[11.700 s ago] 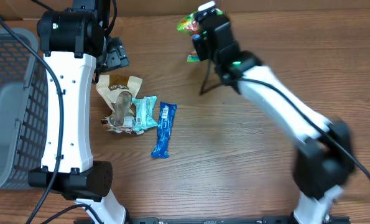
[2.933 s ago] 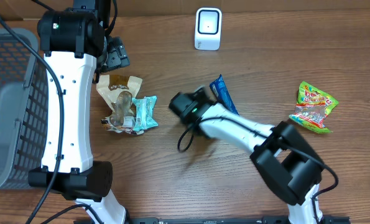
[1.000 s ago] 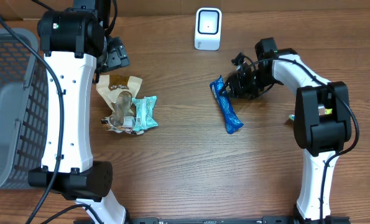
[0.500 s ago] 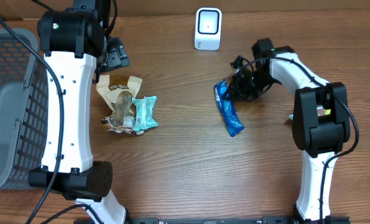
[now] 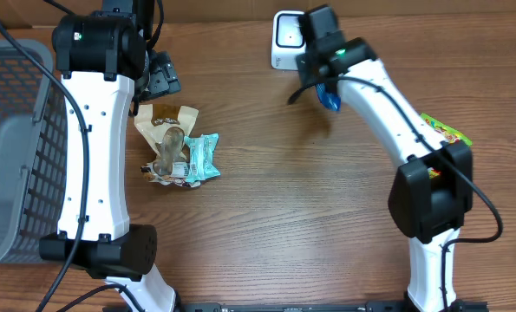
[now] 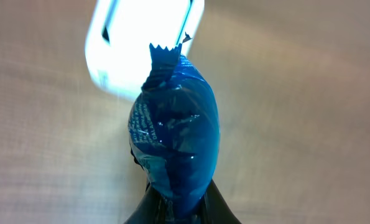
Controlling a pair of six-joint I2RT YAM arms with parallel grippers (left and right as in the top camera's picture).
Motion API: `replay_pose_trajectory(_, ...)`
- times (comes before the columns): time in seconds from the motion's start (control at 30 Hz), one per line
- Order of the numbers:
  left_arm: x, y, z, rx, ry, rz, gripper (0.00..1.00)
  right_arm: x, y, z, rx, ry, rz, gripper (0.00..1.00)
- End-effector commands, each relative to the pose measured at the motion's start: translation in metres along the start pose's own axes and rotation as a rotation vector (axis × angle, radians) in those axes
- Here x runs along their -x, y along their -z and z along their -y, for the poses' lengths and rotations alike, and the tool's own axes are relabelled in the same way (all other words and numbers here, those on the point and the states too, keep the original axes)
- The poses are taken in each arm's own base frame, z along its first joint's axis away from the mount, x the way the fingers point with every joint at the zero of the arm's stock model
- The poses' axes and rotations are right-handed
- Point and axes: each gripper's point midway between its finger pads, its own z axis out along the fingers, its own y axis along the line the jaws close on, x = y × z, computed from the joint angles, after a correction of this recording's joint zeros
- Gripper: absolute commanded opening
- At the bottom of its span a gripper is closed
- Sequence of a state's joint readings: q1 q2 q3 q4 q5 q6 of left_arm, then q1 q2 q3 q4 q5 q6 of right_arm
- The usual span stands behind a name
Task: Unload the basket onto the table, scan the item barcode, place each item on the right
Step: 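Hold the blue cookie pack up in front of the white scanner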
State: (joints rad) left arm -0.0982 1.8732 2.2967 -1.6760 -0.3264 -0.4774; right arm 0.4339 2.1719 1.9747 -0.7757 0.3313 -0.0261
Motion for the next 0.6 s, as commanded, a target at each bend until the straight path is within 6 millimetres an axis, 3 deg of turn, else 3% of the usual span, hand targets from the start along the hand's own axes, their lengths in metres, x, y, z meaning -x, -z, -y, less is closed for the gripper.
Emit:
replay_pose_trajectory(0.0, 0.0, -0.003, 0.001, 0.013, 0.011, -0.001, 1.0, 0.039, 0.022, 0.031, -0.204, 0.086, 0.134, 0.04)
replay_pose_trajectory(0.3, 0.0, -0.003, 0.001, 0.013, 0.011, -0.001, 0.99, 0.116, 0.041, 0.033, -0.263, 0.19, 0.45, 0.04)
replay_pose_trajectory(0.43, 0.0, -0.003, 0.001, 0.013, 0.011, -0.001, 1.0, 0.127, 0.042, 0.025, -0.239, 0.217, 0.504, 0.04)
replay_pose_trajectory(0.57, 0.0, -0.003, 0.001, 0.013, 0.011, -0.001, 1.0, 0.12, 0.023, 0.016, -0.226, 0.268, 0.482, 0.04)
